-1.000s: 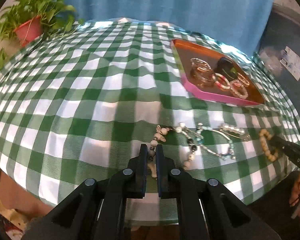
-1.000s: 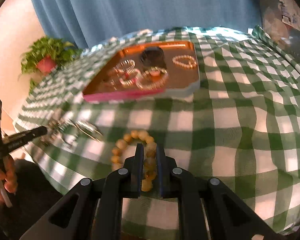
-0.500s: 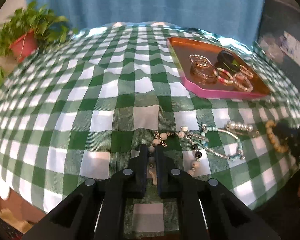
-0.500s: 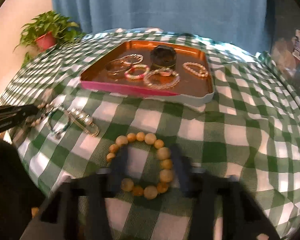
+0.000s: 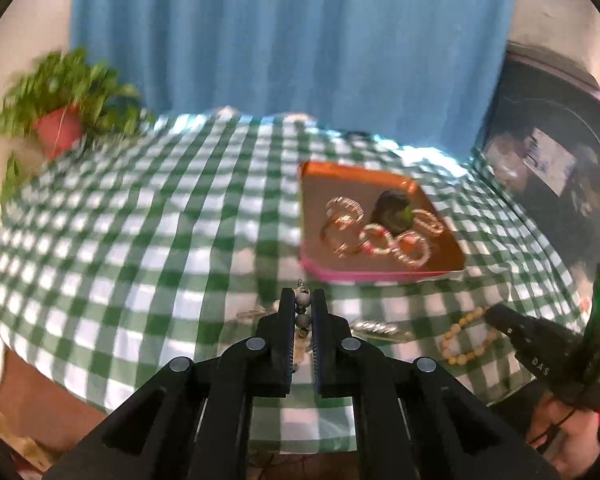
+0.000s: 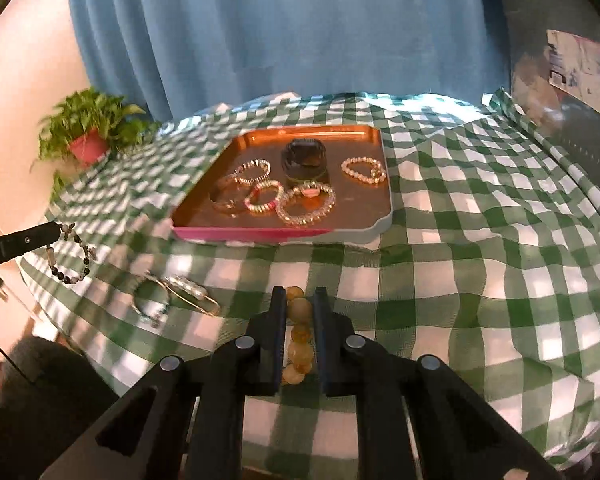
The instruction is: Organize jewelry
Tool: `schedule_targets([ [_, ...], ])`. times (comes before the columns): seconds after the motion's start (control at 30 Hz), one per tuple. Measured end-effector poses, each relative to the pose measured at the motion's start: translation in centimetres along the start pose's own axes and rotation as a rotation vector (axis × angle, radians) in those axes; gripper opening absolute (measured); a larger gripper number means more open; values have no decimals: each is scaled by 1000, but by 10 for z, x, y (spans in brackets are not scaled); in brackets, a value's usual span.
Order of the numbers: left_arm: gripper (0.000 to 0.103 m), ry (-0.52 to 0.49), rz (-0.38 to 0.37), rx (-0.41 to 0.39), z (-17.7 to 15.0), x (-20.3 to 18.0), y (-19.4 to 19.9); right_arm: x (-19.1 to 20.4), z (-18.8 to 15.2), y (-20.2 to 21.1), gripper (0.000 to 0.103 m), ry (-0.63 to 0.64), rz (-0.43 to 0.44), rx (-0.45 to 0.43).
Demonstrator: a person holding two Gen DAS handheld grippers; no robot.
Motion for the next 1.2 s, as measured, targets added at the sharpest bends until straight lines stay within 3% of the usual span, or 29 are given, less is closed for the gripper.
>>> schedule_targets([
  [0.33,8,-51,-15,-108,41,-26,40,20,26,53,12,37,41,-84],
  [0.63,8,-4,-97,-160,69,-30,41,34,65,88,12,44,91,-160],
  [1.03,8,20,-191,-182,110,-24,-3,46,111,65,12,75,196,-133],
  [1.2,8,-33,-161,-172,133,-28,-41,48,131,37,12,85,206,-142],
])
Point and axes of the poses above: each gripper's, at about its wrist camera, not at the fingertips, and y roughly against the way its jaws point, x to its left, z to its top, the point moved 3 cm from there along -y, roughly the way its jaws point, and after that the axes turned 11 degrees about -y, right-handed, at the moved point
